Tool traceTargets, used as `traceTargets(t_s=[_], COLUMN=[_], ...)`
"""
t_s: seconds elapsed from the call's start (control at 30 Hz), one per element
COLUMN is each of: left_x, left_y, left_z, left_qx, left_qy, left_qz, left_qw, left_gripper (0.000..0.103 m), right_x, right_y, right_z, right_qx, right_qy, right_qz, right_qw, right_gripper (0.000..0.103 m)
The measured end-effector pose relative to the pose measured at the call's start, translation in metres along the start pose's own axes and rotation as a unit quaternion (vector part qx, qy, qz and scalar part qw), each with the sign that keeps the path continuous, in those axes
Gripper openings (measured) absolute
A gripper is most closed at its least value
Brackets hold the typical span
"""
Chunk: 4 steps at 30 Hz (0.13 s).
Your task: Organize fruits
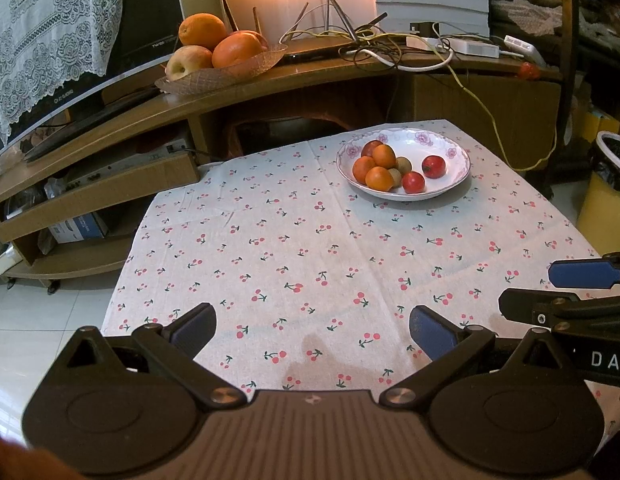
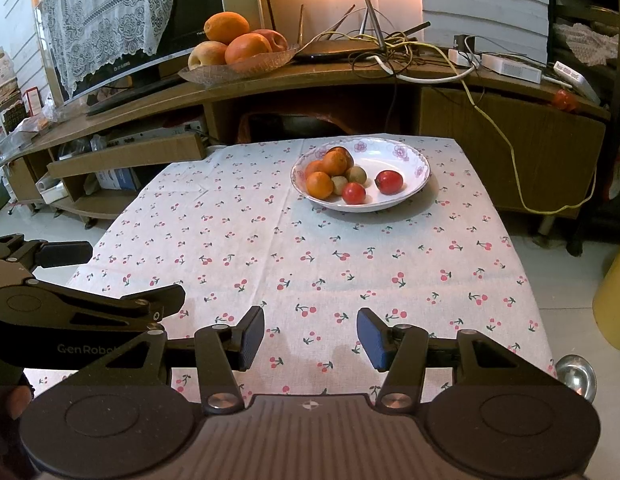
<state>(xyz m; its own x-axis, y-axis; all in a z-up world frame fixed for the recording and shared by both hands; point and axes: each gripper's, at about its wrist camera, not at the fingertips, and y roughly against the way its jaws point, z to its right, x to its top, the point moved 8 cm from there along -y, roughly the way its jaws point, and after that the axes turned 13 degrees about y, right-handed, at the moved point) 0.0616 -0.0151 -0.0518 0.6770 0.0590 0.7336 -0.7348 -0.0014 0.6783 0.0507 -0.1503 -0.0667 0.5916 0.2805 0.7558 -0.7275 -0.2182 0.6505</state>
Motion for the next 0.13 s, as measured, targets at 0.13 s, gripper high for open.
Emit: traceTargets(t_s=[0.13], left_x=[-0.0003], left_y=[0.0002], left_z=[0.0005], left_qx=[0.002], left_qy=[-0.001], left_qz=[0.001], left_qw=[1.0000], left_gripper=[0.103], right_x=[-0.0002], right_y=[0.0003], right_z=[-0.0002], right_qx=[0.000], right_qy=[0.000], right_qz=[0.001], right_qw=[1.000], right_gripper=[0.053])
